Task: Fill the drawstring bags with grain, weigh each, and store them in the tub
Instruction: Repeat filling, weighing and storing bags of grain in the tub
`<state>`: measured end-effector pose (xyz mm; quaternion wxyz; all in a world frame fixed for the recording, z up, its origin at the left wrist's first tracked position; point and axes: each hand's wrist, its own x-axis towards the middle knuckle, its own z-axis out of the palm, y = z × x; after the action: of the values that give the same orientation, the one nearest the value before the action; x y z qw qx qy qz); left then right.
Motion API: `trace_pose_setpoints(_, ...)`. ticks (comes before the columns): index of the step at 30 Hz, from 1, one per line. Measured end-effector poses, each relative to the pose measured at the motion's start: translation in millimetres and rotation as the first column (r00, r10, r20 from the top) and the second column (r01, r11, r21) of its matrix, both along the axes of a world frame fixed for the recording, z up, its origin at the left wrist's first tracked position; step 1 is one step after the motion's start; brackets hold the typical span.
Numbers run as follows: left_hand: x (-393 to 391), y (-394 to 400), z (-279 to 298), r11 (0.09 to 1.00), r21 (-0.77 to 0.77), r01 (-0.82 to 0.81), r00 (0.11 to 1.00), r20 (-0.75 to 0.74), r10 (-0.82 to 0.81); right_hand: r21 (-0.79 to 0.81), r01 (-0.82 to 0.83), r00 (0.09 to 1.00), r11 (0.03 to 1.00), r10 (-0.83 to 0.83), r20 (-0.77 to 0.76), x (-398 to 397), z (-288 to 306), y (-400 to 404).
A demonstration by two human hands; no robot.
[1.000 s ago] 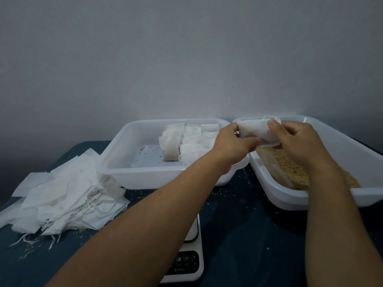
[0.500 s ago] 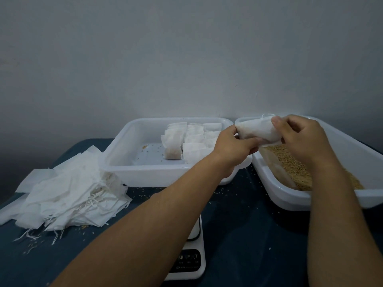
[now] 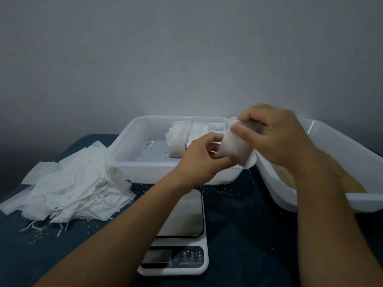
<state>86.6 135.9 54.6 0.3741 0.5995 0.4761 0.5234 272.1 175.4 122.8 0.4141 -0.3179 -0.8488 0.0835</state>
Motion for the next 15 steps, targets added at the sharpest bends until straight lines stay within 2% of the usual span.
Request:
trace_pose_setpoints(3,-23.1,-19.4,-10.7,0.997,0.049,-0.056,0.998,-0.017,0.057,-0.007,-0.080,0.988,0.997,0.080,0.136,-30.2,0.5,-15.3)
trace_pose_setpoints(8,-55.8,-50.8,-31.9,0.996,0.016,-0.084,0.992,0.100,0.082,-0.193,-0.193,0.981,0.962,0.193,-0.017,-60.2,-13.4,-29.3)
trace_pose_setpoints(11,-69.1,-61.7,-44.2,0.991,-0.009,-0.134,0.976,0.174,0.133,-0.338,-0.223,0.974,0.914,0.198,-0.108,-63.3,-26.9,-31.5)
trace_pose_setpoints(13,-75.9,-66.3,-48.8,0.988,-0.003,-0.155,0.970,0.187,0.153,-0.400,-0.206,0.978,0.893,0.178,-0.108,-65.5,-42.4,-36.0)
trace_pose_setpoints(15,-80.6,-70.6,-50.5,0.987,0.021,-0.159,0.977,0.150,0.154,-0.375,-0.167,0.986,0.912,0.155,-0.061,-72.1,-62.5,-43.1)
